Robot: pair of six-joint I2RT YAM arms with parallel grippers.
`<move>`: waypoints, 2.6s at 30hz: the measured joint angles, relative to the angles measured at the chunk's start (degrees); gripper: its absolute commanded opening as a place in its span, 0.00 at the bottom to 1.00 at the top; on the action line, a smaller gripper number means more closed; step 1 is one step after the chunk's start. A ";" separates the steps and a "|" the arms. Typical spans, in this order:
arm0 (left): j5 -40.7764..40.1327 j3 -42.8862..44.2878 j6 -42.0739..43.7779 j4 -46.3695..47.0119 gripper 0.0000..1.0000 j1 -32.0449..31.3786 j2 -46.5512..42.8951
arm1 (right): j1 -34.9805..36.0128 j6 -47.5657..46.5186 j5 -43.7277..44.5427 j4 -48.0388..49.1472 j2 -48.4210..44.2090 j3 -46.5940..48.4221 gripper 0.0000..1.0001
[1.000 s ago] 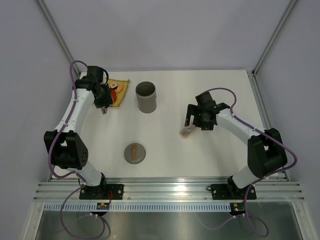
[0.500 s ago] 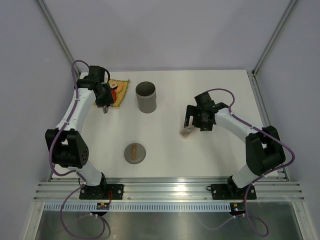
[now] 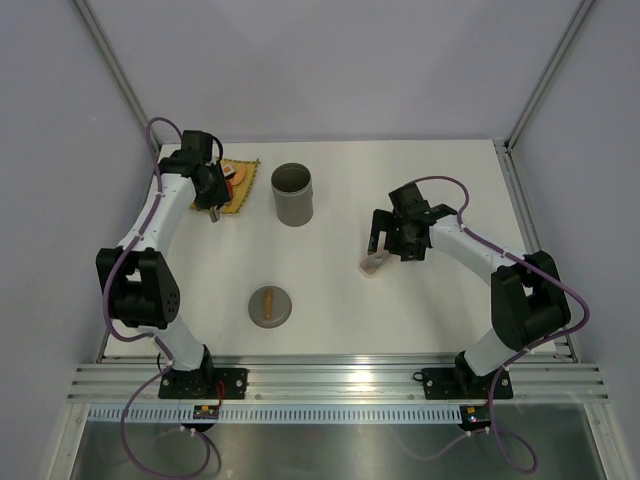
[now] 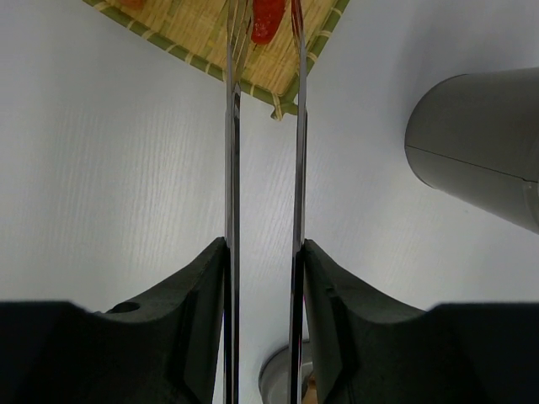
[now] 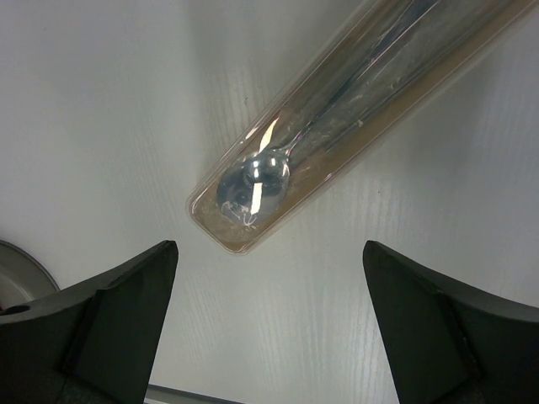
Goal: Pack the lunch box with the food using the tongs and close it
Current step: Pick up the fake food from the plate.
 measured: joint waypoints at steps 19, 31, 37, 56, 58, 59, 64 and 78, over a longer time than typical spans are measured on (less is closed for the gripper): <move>-1.25 0.13 -0.31 1.51 0.44 0.00 6.12 | 0.00 0.02 0.02 0.00 -0.02 -0.33 0.99; -1.29 4.15 -0.31 1.70 0.45 -0.13 10.49 | 0.00 0.02 0.02 -0.02 -0.04 -0.33 1.00; -1.31 4.63 -0.31 1.75 0.45 -0.22 12.52 | 0.00 0.02 0.02 -0.04 -0.04 -0.33 0.99; -0.81 6.23 0.13 0.28 0.00 -0.31 12.20 | 0.00 0.09 0.02 -0.24 -0.46 -0.33 0.99; -0.81 6.23 0.13 -0.09 0.00 -0.33 10.05 | 0.00 0.09 0.02 -0.26 -0.46 -0.33 0.99; -0.83 6.23 0.13 -0.22 0.00 -0.39 8.59 | 0.00 0.09 0.02 -0.26 -0.46 -0.33 0.99; -0.79 6.23 0.13 -0.48 0.00 -0.52 2.51 | 0.00 0.15 0.02 -0.44 -0.46 -0.33 0.99; 3.41 5.97 1.22 -1.16 0.00 -6.67 -8.26 | 0.26 1.84 -0.09 -0.46 -1.79 -0.33 0.99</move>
